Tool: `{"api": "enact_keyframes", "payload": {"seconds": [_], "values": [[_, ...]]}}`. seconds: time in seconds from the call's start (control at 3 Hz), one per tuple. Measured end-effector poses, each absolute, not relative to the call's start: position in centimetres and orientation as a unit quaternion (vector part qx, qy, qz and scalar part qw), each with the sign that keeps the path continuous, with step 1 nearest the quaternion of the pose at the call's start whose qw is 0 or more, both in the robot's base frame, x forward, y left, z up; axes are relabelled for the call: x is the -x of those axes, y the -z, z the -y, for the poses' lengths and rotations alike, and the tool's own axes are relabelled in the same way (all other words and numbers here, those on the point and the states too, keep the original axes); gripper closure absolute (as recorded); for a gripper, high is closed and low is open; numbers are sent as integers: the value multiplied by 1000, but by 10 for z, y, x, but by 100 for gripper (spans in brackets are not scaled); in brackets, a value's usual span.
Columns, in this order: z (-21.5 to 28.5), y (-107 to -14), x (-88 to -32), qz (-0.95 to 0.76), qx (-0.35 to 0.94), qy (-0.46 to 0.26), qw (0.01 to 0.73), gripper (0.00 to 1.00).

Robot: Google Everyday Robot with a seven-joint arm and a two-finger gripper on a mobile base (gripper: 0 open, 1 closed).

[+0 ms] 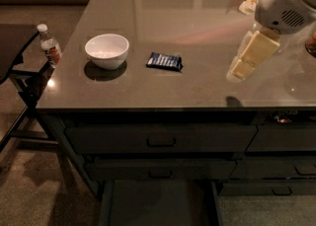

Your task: Place rxbar blueberry into bottom drawer

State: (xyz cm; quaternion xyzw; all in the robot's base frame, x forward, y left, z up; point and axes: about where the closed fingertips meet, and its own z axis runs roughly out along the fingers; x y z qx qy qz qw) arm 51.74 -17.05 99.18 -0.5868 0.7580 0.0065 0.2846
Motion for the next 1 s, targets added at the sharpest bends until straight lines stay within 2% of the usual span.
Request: {"api": "enact_keyframes", "payload": {"seconds": [0.33, 1.0], "values": [[170, -992, -517, -758, 587, -6, 285, 0], [116, -952, -555, -740, 614, -38, 272, 0]]}}
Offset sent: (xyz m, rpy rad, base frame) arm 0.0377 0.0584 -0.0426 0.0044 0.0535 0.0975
